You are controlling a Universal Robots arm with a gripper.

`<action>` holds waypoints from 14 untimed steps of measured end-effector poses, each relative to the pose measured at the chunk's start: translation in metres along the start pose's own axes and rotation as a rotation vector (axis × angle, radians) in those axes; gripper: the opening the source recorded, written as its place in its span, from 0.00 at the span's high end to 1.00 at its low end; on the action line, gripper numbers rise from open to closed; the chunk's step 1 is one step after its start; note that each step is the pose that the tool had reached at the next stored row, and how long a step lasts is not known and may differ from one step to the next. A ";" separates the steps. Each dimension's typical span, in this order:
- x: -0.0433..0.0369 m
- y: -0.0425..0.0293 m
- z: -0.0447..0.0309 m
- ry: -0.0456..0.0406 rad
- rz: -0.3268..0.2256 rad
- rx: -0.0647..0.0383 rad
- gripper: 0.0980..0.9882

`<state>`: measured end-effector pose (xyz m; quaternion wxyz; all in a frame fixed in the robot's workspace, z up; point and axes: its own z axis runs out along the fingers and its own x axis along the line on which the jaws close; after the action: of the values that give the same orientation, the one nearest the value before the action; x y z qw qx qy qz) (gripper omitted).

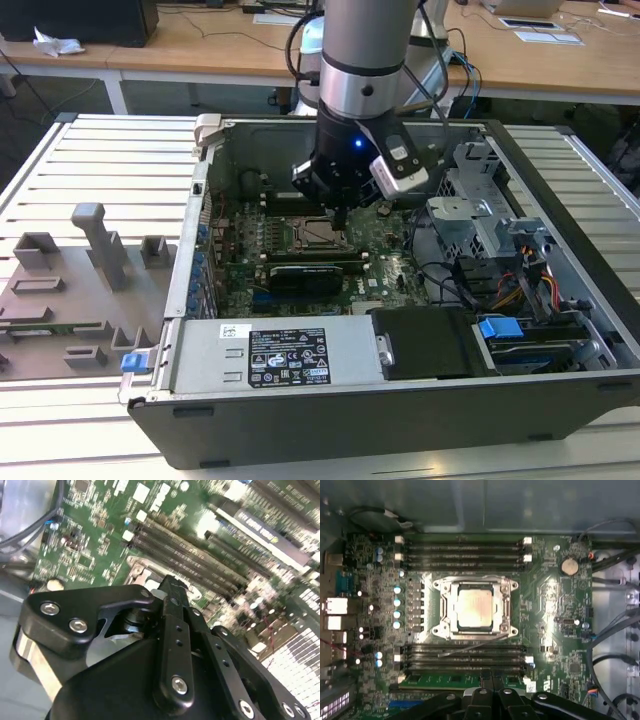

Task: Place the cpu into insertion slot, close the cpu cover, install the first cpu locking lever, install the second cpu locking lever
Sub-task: 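Install the second cpu locking lever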

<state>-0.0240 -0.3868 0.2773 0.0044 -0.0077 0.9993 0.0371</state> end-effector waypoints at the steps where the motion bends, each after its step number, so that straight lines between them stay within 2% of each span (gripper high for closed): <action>1: 0.0000 -0.0012 0.0000 -0.0005 0.000 -0.036 0.99; 4: 0.0000 -0.0041 -0.0001 -0.0020 0.001 -0.130 0.99; 5: 0.0001 -0.0047 0.0004 -0.0024 0.001 -0.141 0.99; 9: 0.0001 -0.0055 0.0044 -0.0020 0.001 -0.141 0.99; 14: 0.0002 -0.0070 0.0129 -0.0015 0.001 -0.141 0.99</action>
<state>-0.0239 -0.3928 0.2639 0.0045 -0.0073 0.9942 0.1074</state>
